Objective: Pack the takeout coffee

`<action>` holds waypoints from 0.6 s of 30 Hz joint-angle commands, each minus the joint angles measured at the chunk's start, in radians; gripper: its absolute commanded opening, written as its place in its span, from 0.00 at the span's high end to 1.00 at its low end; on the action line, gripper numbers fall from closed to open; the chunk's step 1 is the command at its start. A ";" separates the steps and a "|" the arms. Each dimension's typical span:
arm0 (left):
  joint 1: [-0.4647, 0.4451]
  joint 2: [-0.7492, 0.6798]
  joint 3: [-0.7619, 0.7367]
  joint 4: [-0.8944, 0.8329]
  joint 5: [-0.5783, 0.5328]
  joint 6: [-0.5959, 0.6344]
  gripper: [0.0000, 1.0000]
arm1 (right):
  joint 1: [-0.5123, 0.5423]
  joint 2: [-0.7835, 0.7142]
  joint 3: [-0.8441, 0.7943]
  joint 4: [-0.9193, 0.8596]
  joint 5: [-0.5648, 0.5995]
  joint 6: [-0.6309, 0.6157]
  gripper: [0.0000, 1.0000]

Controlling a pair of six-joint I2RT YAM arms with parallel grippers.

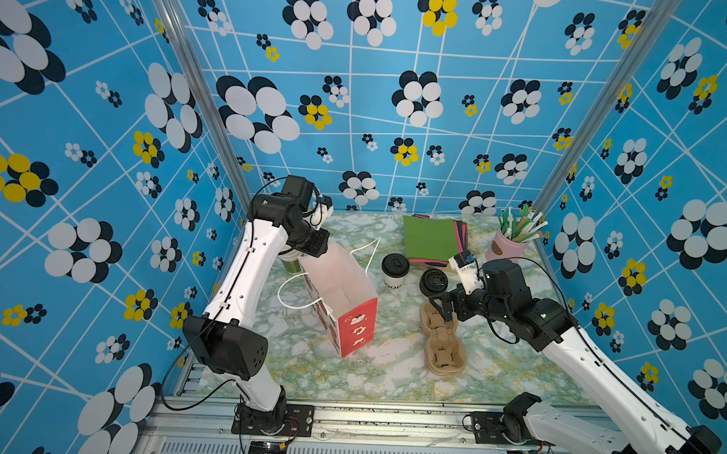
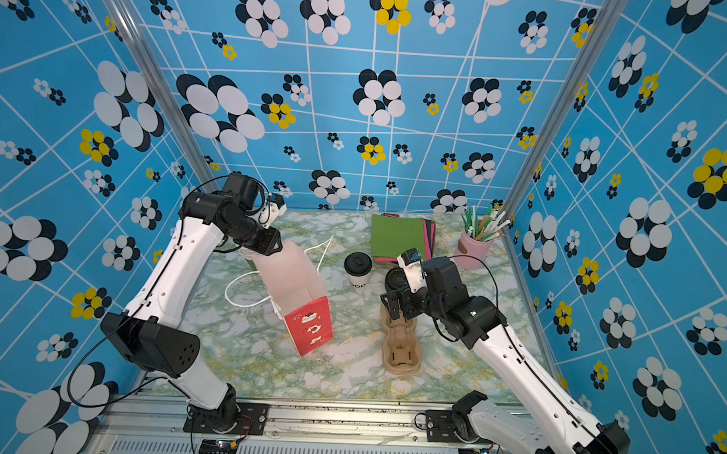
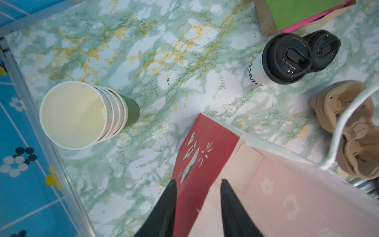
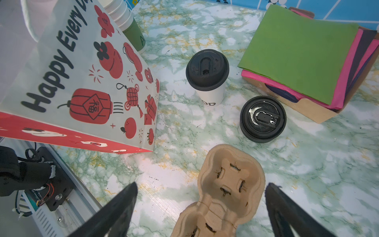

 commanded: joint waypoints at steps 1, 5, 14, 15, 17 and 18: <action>0.023 0.012 -0.001 0.006 0.030 -0.003 0.73 | -0.002 -0.014 -0.020 -0.025 0.009 -0.005 0.01; 0.036 0.006 -0.017 0.023 0.028 -0.013 0.83 | -0.002 -0.020 -0.024 -0.030 0.009 -0.009 0.01; 0.037 -0.004 0.003 -0.037 0.054 -0.050 1.00 | -0.002 -0.029 -0.040 -0.028 0.000 -0.008 0.01; 0.038 -0.008 0.007 -0.051 0.053 -0.060 1.00 | -0.002 -0.028 -0.040 -0.027 -0.003 -0.006 0.01; 0.037 -0.023 0.006 -0.073 0.053 -0.093 1.00 | -0.002 -0.026 -0.043 -0.029 -0.004 -0.004 0.01; 0.038 -0.033 0.000 -0.079 0.057 -0.111 1.00 | -0.002 -0.026 -0.045 -0.028 -0.003 -0.003 0.01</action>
